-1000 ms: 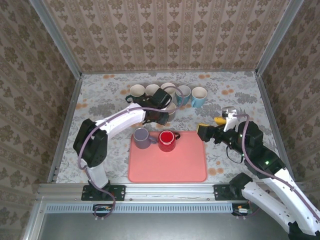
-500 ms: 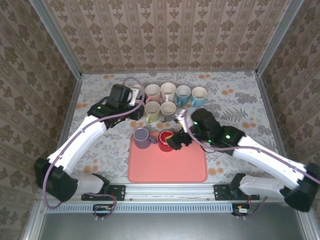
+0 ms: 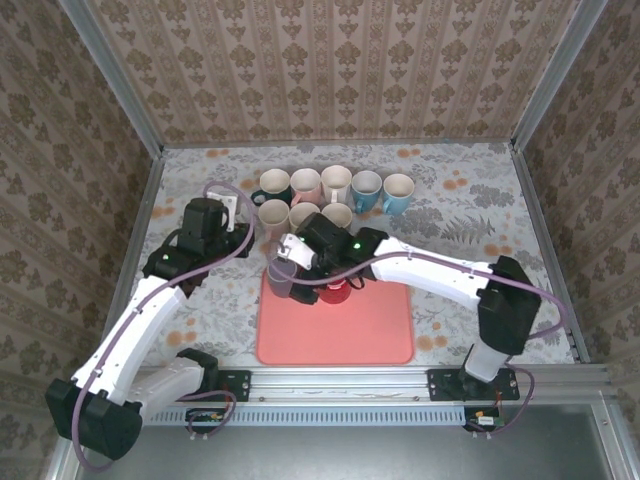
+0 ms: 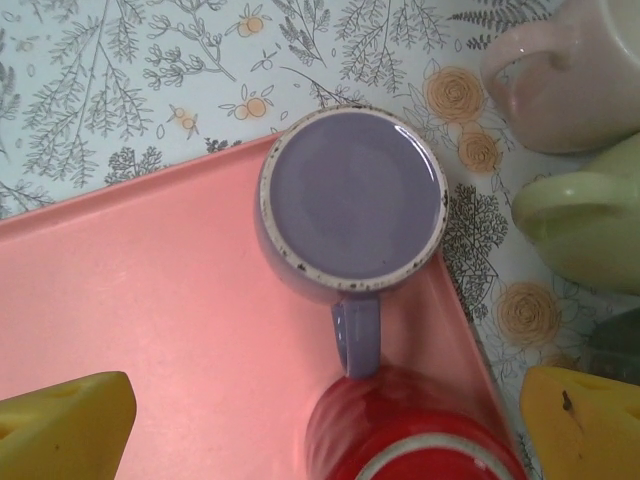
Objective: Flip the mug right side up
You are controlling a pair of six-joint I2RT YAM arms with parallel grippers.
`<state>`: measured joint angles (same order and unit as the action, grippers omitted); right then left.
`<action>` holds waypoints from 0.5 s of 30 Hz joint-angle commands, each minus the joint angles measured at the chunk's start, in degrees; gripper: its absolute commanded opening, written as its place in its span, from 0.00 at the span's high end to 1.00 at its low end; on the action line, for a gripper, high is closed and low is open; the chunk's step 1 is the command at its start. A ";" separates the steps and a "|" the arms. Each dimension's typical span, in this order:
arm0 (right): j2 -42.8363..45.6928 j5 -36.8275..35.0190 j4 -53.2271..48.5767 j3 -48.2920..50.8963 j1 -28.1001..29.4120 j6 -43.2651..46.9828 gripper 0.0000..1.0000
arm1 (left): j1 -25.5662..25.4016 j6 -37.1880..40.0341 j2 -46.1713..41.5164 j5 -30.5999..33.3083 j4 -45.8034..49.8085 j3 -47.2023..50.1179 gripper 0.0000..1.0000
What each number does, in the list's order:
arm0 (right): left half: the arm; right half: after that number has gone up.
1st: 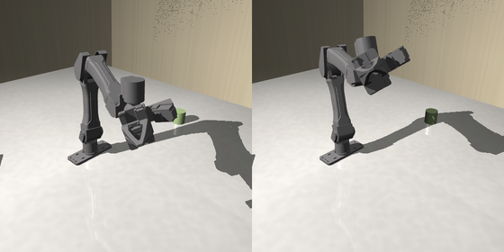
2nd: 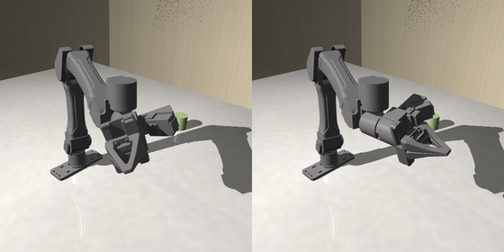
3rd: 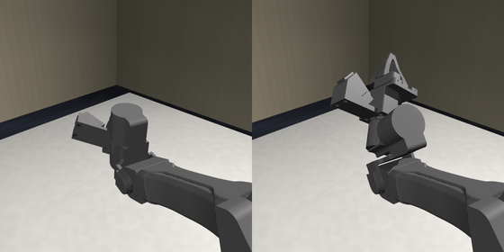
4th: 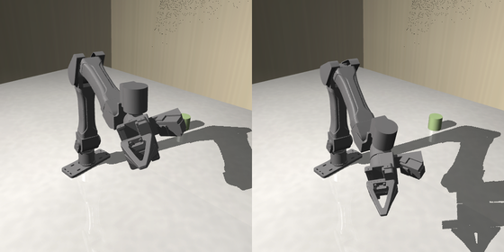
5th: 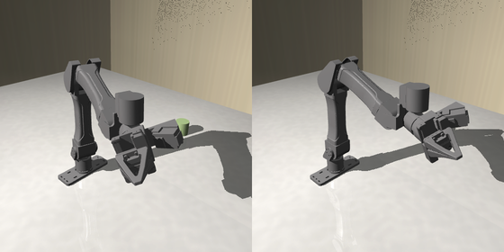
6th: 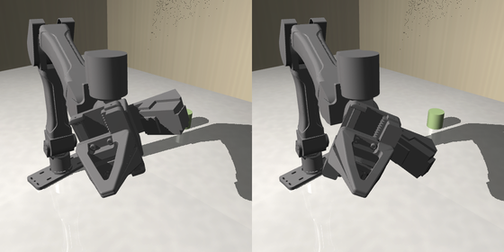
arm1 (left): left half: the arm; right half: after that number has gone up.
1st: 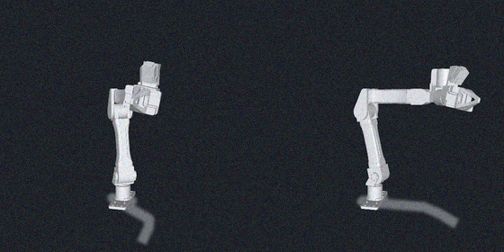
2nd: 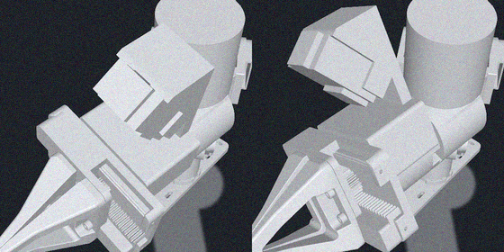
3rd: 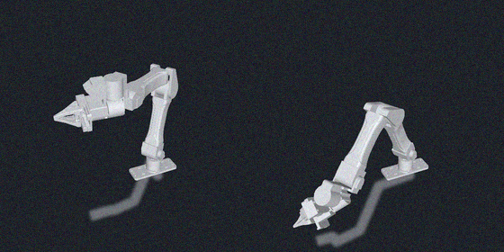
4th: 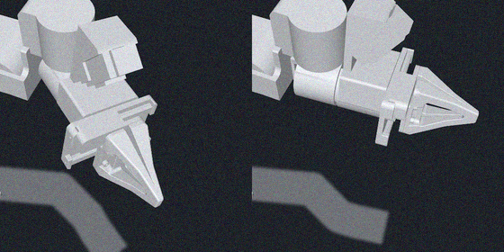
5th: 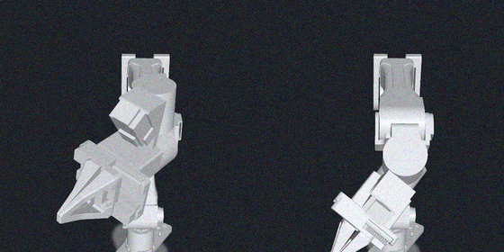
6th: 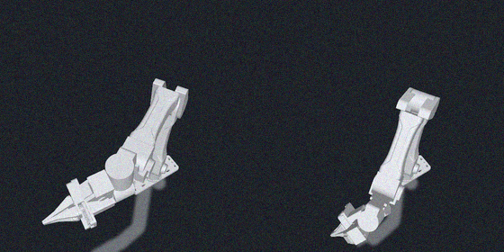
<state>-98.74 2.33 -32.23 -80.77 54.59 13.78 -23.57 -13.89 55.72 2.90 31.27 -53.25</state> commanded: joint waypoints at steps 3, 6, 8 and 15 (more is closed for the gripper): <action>-6.95 -2.88 -11.55 -9.39 -0.10 1.00 0.00 | 0.28 -0.71 -3.58 2.55 -3.03 0.60 0.64; -7.65 -2.15 -12.38 -8.81 -0.33 2.75 0.05 | 0.28 -0.67 -4.18 2.83 -3.05 0.48 0.64; -8.61 -1.89 -13.72 -9.44 -0.74 2.87 0.09 | 0.28 -0.78 -4.47 2.72 -3.05 0.56 0.63; -14.68 -4.57 -16.46 -13.96 -1.31 2.71 0.30 | 0.27 -0.80 -5.07 3.23 -3.19 0.58 0.63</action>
<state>-111.24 0.32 -45.54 -92.31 53.60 16.14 -23.57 -13.91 51.83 4.71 29.08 -53.21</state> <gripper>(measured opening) 0.717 0.367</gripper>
